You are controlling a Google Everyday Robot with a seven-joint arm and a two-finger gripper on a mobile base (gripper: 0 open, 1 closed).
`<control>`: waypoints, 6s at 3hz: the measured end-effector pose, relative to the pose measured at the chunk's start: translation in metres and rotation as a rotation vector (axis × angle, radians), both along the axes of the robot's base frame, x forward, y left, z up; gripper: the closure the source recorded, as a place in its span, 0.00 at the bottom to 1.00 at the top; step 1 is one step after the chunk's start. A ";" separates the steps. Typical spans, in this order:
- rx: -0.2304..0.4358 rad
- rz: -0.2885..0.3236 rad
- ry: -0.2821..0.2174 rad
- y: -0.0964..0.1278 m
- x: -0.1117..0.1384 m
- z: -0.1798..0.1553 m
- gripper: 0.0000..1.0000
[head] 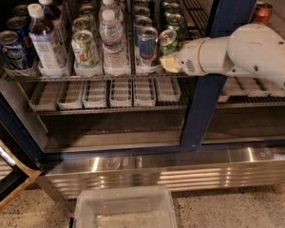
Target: Pick green can from top shelf of fridge
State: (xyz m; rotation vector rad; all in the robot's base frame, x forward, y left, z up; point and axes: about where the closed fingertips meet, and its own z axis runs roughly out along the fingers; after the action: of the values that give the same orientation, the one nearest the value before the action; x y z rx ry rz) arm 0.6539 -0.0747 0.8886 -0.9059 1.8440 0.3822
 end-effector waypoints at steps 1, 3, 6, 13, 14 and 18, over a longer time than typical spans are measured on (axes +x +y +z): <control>0.007 0.004 -0.001 0.000 0.000 0.001 1.00; 0.021 0.012 -0.003 0.002 0.001 0.004 1.00; 0.082 0.040 -0.003 -0.003 -0.004 0.010 1.00; 0.178 0.077 -0.084 -0.027 -0.083 0.097 1.00; 0.178 0.077 -0.084 -0.027 -0.083 0.097 1.00; 0.201 0.198 0.009 0.024 -0.206 0.119 1.00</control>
Offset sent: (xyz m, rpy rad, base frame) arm 0.1601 0.2314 0.2855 1.1465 -0.1330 0.6627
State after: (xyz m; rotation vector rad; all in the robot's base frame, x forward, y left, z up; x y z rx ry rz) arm 0.4479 -0.0505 1.0075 -0.9504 1.6934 0.6825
